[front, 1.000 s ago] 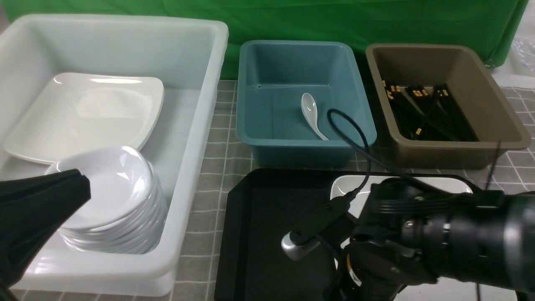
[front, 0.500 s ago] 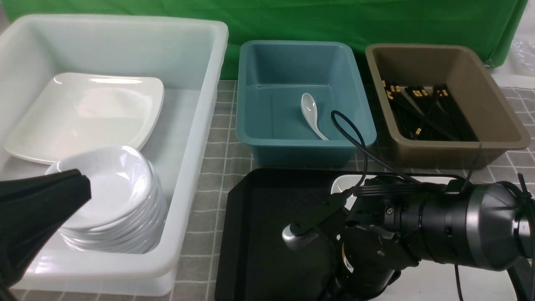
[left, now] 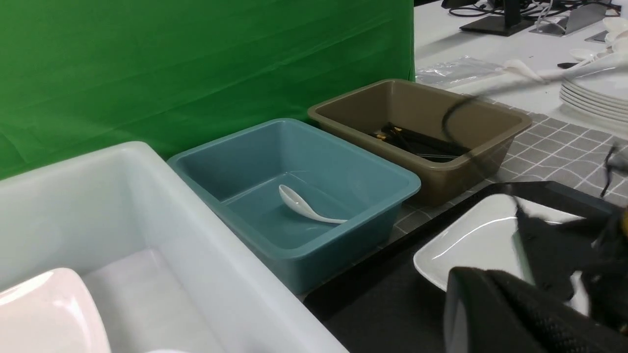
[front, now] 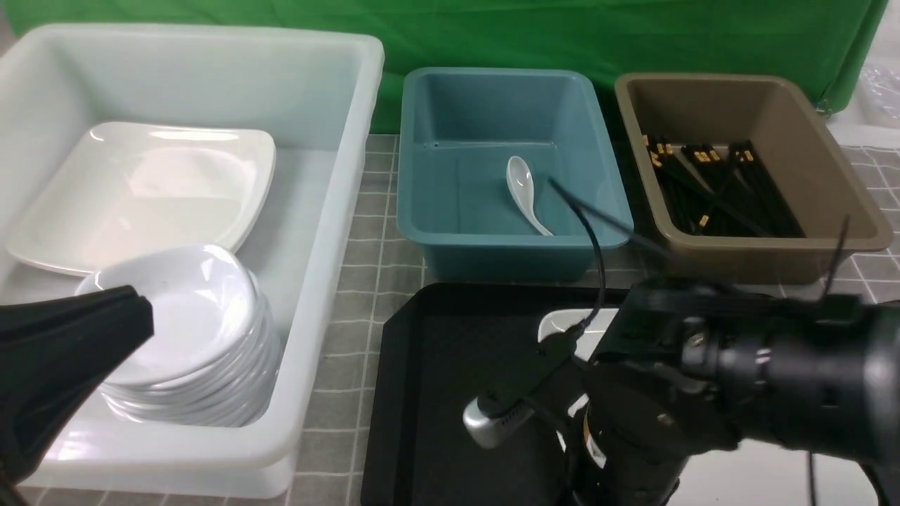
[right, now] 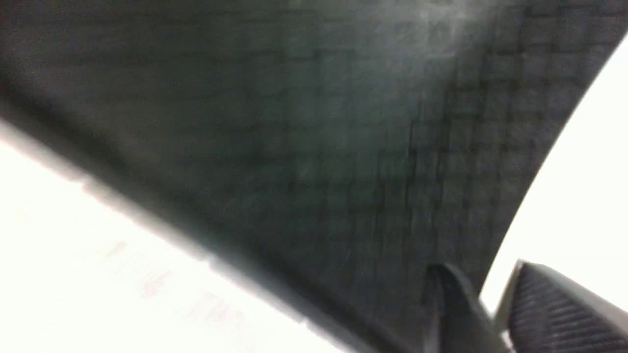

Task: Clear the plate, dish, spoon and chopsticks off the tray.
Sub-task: Use the right arm to grab a plate from the dinner plate, then use the right arm to put the plate into the large storage box on the left

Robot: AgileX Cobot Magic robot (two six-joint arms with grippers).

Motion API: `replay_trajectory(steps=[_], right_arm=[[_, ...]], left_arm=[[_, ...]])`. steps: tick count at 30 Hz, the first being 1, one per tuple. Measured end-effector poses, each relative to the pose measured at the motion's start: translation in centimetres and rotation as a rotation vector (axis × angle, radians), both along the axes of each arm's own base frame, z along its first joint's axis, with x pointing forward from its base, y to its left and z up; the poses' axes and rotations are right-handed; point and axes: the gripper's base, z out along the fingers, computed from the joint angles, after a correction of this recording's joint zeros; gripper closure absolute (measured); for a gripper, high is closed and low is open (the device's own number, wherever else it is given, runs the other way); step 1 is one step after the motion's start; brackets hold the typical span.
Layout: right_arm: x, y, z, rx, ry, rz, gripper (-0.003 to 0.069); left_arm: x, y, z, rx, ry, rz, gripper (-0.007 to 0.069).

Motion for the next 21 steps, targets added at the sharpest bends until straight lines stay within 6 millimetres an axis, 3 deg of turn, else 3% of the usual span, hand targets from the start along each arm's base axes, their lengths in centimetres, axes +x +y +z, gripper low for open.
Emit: replay_trajectory(steps=[3, 6, 18, 21], right_arm=[[-1.0, 0.0, 5.6, 0.057, -0.084, 0.014, 0.0558], [-1.6, -0.2, 9.5, 0.087, -0.167, 0.026, 0.0591], [-1.9, 1.0, 19.1, 0.241, -0.396, 0.139, 0.0596], [-1.5, 1.4, 20.5, 0.25, -0.447, 0.191, 0.0596]], left_arm=[[0.0, 0.0, 0.0, 0.017, -0.011, 0.001, 0.0615], [0.0, 0.1, 0.0, 0.029, -0.014, 0.003, 0.0615], [-0.3, 0.8, 0.4, 0.117, 0.054, 0.046, 0.0615], [-0.3, 1.2, 0.4, 0.134, 0.092, 0.076, 0.0615]])
